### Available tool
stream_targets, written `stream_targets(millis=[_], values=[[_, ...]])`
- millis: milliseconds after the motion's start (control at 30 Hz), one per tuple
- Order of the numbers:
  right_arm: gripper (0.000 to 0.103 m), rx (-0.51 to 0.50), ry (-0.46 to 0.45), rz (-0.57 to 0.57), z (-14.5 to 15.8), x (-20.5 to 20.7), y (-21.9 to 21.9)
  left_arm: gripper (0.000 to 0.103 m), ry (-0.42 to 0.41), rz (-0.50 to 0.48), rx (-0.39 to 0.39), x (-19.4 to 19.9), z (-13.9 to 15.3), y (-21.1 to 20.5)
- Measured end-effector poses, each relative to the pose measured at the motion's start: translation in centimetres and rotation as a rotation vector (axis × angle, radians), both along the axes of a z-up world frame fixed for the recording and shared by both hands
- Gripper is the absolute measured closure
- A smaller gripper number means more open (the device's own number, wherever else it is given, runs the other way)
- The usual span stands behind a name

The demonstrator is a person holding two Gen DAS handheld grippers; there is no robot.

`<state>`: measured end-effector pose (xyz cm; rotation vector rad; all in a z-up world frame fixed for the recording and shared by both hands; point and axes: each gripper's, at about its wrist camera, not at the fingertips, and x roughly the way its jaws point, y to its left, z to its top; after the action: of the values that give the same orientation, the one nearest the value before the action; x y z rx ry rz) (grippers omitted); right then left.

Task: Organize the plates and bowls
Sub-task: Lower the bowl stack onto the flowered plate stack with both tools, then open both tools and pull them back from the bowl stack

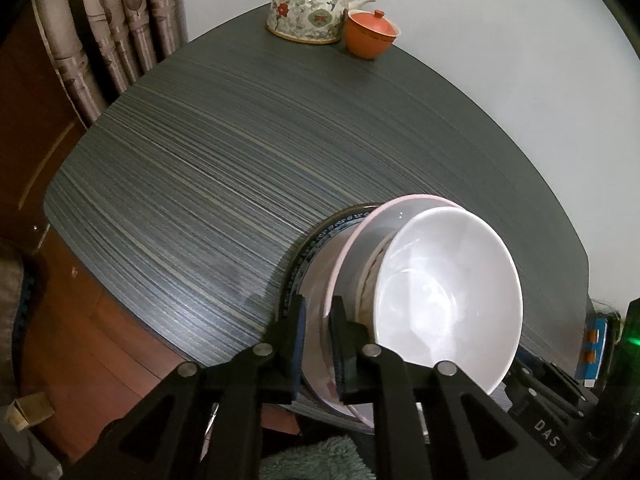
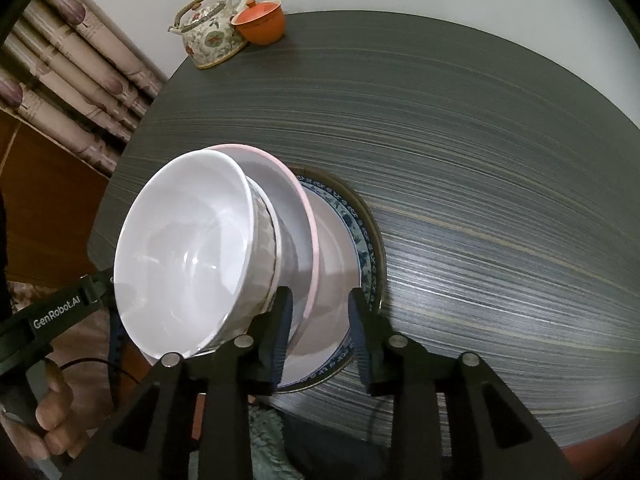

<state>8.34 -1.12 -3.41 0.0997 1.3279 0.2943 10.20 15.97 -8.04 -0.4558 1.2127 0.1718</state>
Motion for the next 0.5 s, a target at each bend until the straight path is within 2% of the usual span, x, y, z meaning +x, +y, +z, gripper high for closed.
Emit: stream_targets(millis=[267,300,367,500], values=[[0.059,0.023,-0.011,-0.012,0.4,-0.7,-0.9,0.085,-0.017,-0.003,0.017,-0.9,1.0,-0.1],[0.057,0.026,-0.011,-0.015,0.5,-0.7,-1.0,0.083,-0.022,-0.006,0.023,-1.1,1.2,-0.1],[0.049,0.027,-0.017,-0.016,0.6,-0.9,-1.3,0.068,-0.035,-0.001,0.046,-1.6,1.6,-0.2],[0.044,0.053,-0.027,-0.013,0.8,-1.6,-1.9,0.066,-0.062,-0.003,0.084,-2.8,2.5,-0.3]])
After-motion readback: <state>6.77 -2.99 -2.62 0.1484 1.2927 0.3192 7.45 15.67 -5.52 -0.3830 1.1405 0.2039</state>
